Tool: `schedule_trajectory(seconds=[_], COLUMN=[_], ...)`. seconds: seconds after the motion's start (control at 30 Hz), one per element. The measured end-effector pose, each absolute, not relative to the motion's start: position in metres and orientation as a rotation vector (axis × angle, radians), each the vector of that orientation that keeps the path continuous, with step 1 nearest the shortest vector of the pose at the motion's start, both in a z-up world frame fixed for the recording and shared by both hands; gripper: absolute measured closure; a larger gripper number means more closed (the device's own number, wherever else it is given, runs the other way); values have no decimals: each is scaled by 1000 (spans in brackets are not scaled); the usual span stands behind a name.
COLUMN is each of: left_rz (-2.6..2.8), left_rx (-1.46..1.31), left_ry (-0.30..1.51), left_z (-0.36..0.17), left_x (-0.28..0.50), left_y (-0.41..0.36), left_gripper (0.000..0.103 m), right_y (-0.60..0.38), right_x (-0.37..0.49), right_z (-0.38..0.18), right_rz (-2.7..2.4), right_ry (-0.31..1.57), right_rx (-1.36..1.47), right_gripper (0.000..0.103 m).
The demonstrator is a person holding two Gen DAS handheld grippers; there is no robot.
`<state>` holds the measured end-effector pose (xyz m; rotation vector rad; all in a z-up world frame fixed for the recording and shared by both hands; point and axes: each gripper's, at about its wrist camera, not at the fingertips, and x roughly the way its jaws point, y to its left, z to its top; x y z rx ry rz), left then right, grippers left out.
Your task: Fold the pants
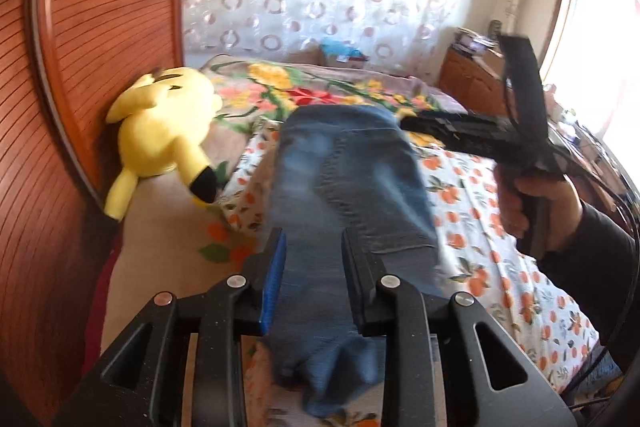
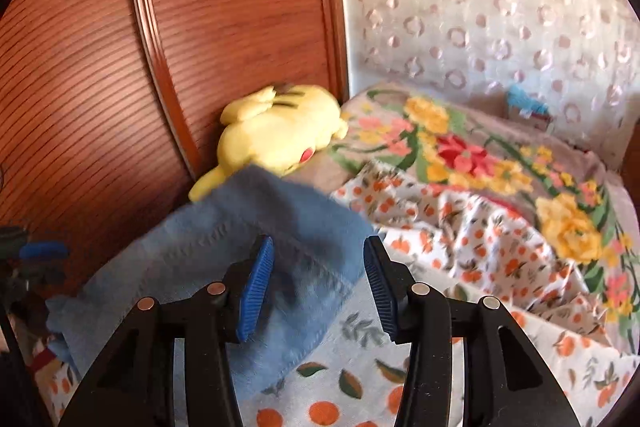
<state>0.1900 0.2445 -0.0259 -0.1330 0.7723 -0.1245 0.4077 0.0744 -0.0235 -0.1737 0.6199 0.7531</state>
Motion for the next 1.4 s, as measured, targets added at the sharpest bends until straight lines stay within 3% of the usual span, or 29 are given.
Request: schedule_trajectory(seconds=[0.5,0.97,1.17,1.3,1.4], left_rz=[-103,-40,-61,-91,-111], left_rx=[-156,-146,-123,-88,-79], left_ry=[838,787,741,713,695], left_z=[-81,-55,-37,-27,-21], left_x=[167,159,158,159,160], left_y=[231,214,189,163,147], left_gripper=[73,71,52,45,30], right_y=[103,57,17,-13,-33], right_x=[440,384,337,309,292], right_z=[-66,-36,-23,-13,-8], right_rz=[808,782,760,723,691], right_ry=[754,690,661,643,631], right_rx=[-185,-153,-130,-129,-119], right_gripper=[54,54,54,54,54])
